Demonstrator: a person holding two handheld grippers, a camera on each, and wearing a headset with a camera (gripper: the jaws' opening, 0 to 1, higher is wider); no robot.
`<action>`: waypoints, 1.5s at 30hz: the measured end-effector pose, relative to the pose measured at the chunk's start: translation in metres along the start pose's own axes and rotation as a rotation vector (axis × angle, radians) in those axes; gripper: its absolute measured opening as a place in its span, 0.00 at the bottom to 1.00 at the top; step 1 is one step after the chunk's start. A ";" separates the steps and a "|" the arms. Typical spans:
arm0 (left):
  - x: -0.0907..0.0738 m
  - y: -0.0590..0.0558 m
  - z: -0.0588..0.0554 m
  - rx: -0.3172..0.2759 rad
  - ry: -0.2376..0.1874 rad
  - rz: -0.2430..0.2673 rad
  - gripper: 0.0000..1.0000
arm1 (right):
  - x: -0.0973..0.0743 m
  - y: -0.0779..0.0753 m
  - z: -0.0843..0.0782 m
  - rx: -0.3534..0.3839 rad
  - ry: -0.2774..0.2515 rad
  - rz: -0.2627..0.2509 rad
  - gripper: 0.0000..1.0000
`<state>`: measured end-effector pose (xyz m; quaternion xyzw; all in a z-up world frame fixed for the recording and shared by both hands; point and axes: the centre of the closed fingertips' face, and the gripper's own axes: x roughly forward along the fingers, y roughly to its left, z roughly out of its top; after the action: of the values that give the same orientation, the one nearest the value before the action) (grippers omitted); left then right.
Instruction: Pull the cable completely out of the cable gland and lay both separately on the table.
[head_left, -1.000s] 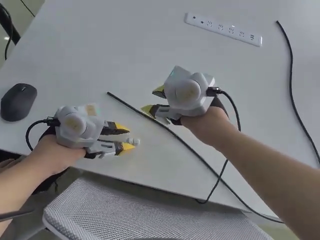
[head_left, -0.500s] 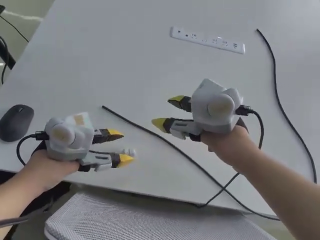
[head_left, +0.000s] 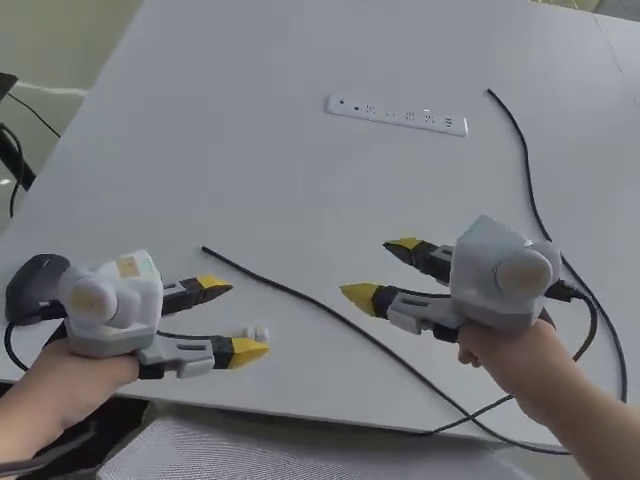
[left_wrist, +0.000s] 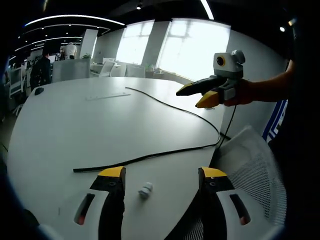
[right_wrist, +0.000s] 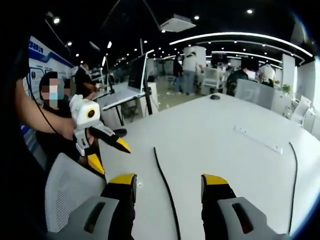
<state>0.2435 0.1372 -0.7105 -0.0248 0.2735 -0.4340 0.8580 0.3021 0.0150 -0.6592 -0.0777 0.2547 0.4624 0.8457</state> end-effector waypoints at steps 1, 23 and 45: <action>-0.001 -0.001 0.001 0.000 0.000 0.000 0.59 | -0.004 -0.001 -0.001 0.012 -0.005 -0.009 0.51; -0.028 -0.013 0.005 -0.031 -0.037 0.036 0.81 | -0.071 0.018 -0.065 0.120 0.000 -0.067 0.68; -0.039 -0.021 -0.011 -0.062 -0.001 0.053 0.99 | -0.072 0.024 -0.100 0.126 0.106 -0.044 0.97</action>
<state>0.2043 0.1564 -0.6965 -0.0441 0.2870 -0.4025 0.8682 0.2140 -0.0619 -0.7065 -0.0540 0.3258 0.4220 0.8443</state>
